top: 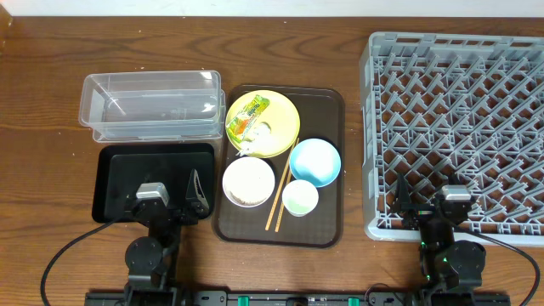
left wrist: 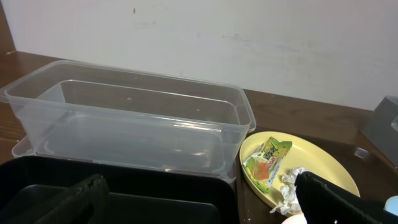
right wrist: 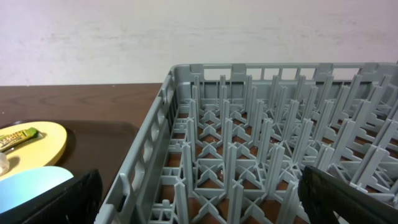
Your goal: Sort waste into correct bins and load items into the dishwasher rack
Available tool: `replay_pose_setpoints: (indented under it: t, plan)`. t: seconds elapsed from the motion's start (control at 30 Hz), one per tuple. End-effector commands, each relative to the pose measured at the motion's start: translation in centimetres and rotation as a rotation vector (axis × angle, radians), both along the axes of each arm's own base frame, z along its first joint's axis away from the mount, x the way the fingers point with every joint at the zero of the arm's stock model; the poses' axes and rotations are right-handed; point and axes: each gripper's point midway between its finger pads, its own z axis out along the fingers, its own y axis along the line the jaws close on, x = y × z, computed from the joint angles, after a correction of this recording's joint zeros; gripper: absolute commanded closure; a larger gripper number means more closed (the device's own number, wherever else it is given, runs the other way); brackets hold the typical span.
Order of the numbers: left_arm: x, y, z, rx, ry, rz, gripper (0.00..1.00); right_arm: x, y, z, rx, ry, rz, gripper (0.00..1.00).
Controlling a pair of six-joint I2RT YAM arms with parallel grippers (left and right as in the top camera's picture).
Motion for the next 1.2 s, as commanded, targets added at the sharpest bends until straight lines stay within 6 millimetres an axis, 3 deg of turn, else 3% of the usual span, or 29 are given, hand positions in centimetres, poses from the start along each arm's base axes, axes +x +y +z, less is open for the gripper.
replay_pose_setpoints:
  t: [0.0, 0.43, 0.67, 0.9, 1.17]
  plan:
    - [-0.1, 0.6, -1.7, 0.001, 0.053, 0.035, 0.02, 0.0, 0.3, -0.1, -0.011, 0.001, 0.012, 0.01]
    - [-0.1, 0.6, -0.3, 0.011, 0.177, 0.036, 0.02, -0.4, -2.5, 2.3, 0.079, -0.007, -0.157, 0.01]
    - [1.9, 0.5, 1.8, 0.023, 0.353, 0.032, 0.02, 0.0, -3.0, 3.8, 0.07, 0.109, -0.193, 0.01]
    - [4.4, -2.0, 2.8, -0.012, 0.633, -0.094, 0.01, 2.1, -2.9, 4.2, 0.041, 0.328, -0.2, 0.01]
    - [3.2, -3.2, 1.9, -0.054, 1.046, -0.146, 0.02, 4.4, -2.1, 3.9, 0.005, 0.634, -0.162, 0.01]
